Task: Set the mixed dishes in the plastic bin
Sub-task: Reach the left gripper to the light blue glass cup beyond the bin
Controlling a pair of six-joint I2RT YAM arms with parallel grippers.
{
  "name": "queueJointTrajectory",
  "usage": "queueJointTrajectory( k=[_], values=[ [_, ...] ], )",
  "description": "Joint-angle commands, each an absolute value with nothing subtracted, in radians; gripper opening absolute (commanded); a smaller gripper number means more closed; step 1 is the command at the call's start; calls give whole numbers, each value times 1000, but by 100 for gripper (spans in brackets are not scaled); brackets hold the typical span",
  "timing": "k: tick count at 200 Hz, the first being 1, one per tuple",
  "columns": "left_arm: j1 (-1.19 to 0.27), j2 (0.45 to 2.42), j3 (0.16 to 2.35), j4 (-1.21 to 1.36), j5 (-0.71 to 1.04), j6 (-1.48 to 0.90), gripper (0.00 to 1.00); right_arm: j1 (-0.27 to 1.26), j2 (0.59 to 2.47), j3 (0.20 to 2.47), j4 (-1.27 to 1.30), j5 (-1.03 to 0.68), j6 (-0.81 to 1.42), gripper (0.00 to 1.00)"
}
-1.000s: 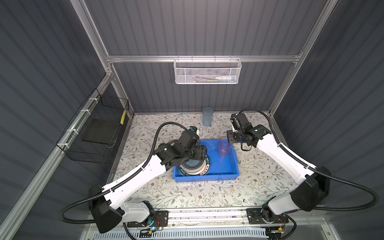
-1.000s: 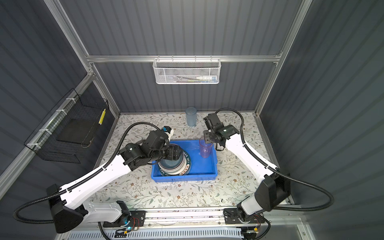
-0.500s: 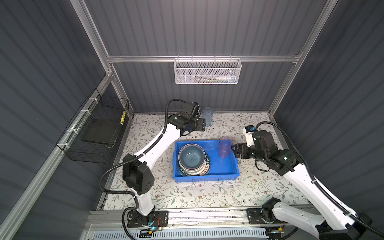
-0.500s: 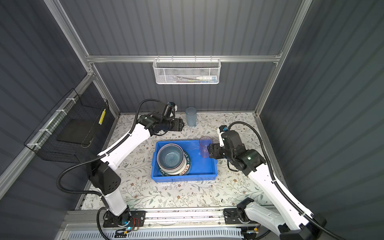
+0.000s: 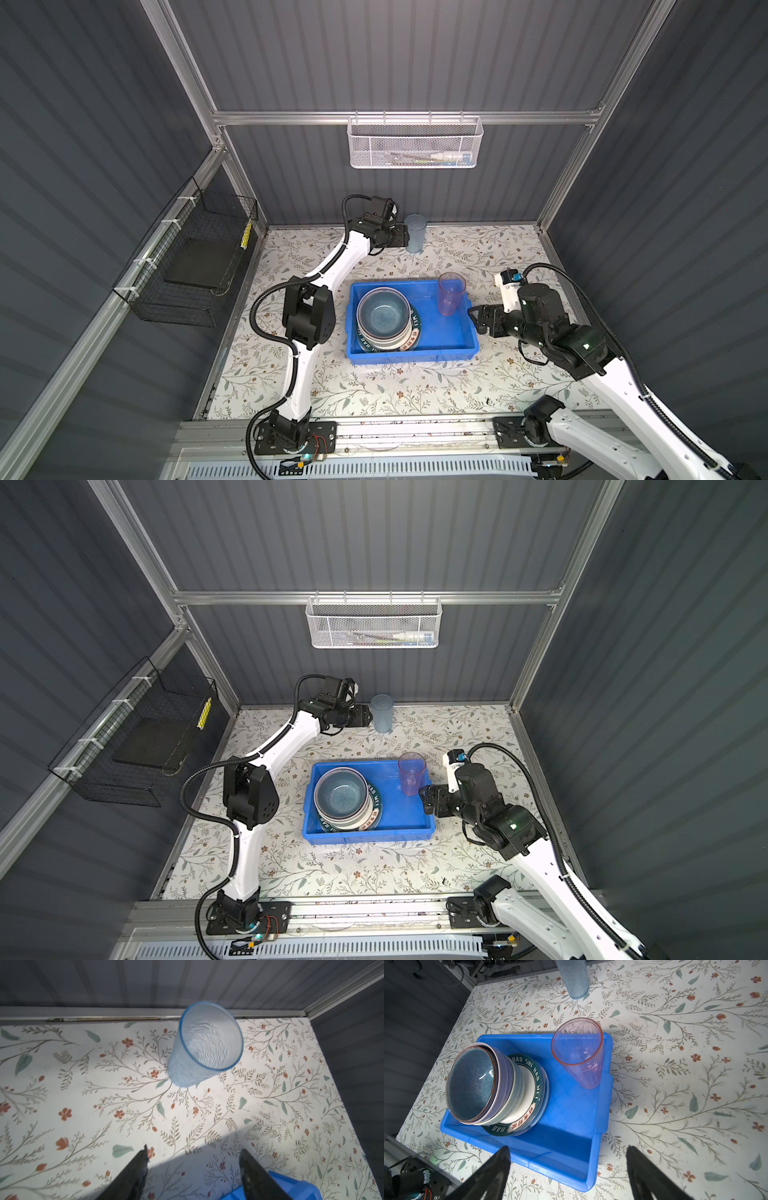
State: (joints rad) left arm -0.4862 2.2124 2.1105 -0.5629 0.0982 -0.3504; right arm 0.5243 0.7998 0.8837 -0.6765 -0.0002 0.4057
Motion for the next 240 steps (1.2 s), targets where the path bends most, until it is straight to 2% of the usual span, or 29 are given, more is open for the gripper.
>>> queueJointTrajectory(
  k=[1,51,122,206,240],
  values=[
    [-485,2234,2142,-466,134,-345,72,527,780,856,-672,-11,429,88],
    [-482,2310,2182,-401,81,-378,72,527,765,829,-675,-19,432,88],
    [-468,2456,2347,-368,77,-457,70,529,756,806,-686,-57,451,88],
    [-466,2505,2364,-364,12,-437,68,528,709,766,-700,-54,474,88],
    [-464,2516,2392,-406,3,-413,63,529,710,765,-698,-51,478,89]
  ],
)
